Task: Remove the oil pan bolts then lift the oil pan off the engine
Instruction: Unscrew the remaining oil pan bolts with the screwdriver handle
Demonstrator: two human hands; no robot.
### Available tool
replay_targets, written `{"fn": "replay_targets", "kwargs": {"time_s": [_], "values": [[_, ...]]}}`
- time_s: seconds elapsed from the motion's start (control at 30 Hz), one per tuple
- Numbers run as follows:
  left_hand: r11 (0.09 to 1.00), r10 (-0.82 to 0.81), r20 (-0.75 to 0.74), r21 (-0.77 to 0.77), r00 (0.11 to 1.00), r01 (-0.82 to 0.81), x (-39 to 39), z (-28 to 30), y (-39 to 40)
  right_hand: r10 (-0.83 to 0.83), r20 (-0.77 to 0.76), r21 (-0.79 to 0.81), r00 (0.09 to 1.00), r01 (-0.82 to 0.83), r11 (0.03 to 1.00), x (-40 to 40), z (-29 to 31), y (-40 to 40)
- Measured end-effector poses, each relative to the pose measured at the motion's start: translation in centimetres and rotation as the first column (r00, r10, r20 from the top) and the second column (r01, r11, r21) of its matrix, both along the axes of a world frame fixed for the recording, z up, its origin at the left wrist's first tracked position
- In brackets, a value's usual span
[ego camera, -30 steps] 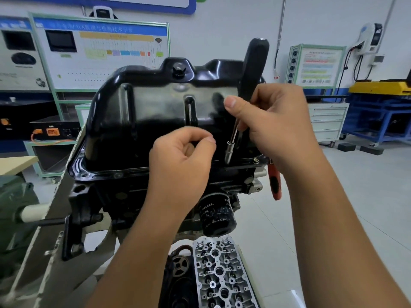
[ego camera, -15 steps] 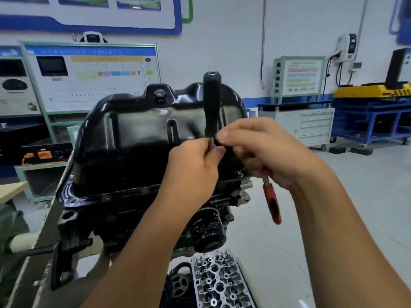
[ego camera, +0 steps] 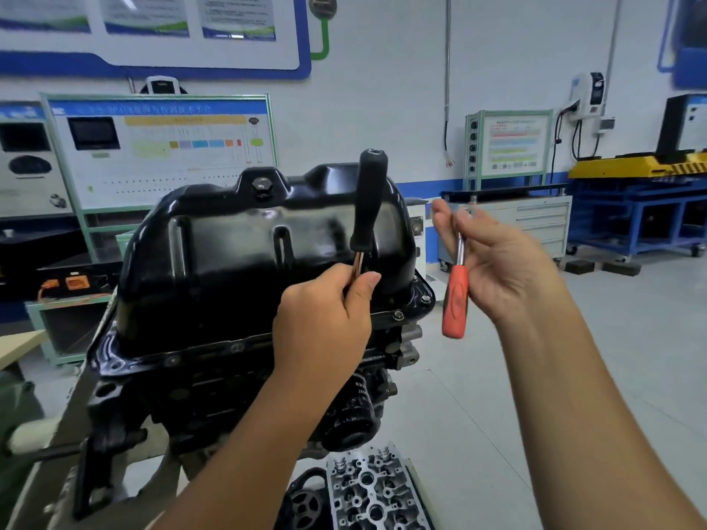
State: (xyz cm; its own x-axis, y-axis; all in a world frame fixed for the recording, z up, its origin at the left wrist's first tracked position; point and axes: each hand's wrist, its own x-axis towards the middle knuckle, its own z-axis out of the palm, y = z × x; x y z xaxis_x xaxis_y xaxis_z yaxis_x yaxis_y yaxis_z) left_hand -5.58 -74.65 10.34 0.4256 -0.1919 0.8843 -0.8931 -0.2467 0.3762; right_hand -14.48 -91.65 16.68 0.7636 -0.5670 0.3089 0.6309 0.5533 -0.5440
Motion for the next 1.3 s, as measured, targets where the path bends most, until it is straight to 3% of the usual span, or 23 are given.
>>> {"fn": "replay_targets", "kwargs": {"time_s": [0.1,0.27,0.47,0.63,0.83,0.97,1.3], "values": [[0.999,-0.038,-0.027,-0.014,0.999,0.037,0.3,-0.1,0.1,0.005,0.031,0.092,1.0,-0.008,0.996,0.5,-0.6,0.6],[0.999,-0.049,-0.04,-0.001,0.998,0.049,0.4,-0.2,0.2,-0.093,-0.14,-0.264,0.986,0.053,0.963,-0.7,0.1,1.5],[0.997,-0.071,-0.05,0.007,0.996,0.072,0.6,-0.1,0.3,-0.014,-0.173,-0.439,0.985,-0.064,0.896,-3.2,2.9,4.8],[0.996,-0.083,-0.046,0.01,0.996,0.083,0.8,0.0,0.4,0.004,-0.094,-0.481,0.996,-0.049,0.875,-4.0,7.2,7.4],[0.996,-0.084,-0.065,0.013,0.994,0.085,1.0,-0.1,0.5,0.006,-0.278,-0.619,0.96,-0.184,0.764,-4.6,9.6,8.0],[0.996,-0.082,-0.062,0.013,0.995,0.083,0.9,0.0,0.3,-0.119,-0.351,-0.715,0.929,-0.183,0.675,-4.8,11.0,8.0],[0.995,-0.104,-0.086,0.002,0.991,0.105,0.8,0.2,0.4,-0.203,-0.537,-0.73,0.819,-0.33,0.598,-4.8,13.2,8.5]]}}
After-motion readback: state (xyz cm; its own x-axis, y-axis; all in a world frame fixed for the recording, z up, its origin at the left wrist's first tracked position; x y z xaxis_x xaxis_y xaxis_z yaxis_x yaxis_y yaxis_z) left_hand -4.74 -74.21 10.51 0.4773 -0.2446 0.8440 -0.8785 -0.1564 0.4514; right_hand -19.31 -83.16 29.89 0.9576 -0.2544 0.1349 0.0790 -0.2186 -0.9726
